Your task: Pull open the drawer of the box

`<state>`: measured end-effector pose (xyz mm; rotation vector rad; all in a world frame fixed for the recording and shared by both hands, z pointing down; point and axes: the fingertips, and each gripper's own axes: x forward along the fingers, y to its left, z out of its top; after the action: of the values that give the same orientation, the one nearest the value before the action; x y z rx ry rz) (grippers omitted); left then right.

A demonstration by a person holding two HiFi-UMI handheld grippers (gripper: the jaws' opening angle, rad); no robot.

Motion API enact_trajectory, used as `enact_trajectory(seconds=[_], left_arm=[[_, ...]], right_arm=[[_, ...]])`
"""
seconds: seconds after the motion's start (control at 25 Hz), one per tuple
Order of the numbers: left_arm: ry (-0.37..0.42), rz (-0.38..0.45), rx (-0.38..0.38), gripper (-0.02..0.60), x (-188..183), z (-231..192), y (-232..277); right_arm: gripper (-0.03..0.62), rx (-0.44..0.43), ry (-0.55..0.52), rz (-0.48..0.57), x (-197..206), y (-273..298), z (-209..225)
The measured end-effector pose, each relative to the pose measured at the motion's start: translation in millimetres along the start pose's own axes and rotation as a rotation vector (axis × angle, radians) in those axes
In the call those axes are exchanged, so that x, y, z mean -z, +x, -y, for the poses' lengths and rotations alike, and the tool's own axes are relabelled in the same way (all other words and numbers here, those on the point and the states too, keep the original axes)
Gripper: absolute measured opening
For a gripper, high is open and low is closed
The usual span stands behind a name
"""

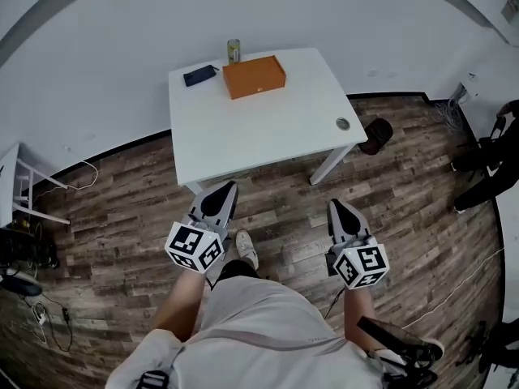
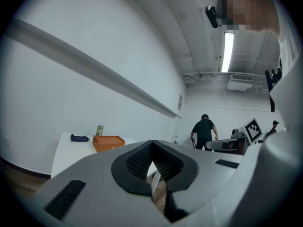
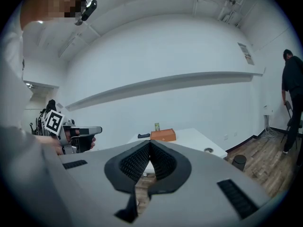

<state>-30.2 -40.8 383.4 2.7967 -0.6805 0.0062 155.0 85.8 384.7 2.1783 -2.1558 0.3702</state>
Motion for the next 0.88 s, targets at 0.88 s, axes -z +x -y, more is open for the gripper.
enact_trajectory(seconds=[0.88], left_arm=[[0.001,-0.011,-0.159,0.009,-47.8,-161.3,117.0]], right_arm=[[0.002,-0.133,-0.028,-0.042,-57.5,235.5,34.2]])
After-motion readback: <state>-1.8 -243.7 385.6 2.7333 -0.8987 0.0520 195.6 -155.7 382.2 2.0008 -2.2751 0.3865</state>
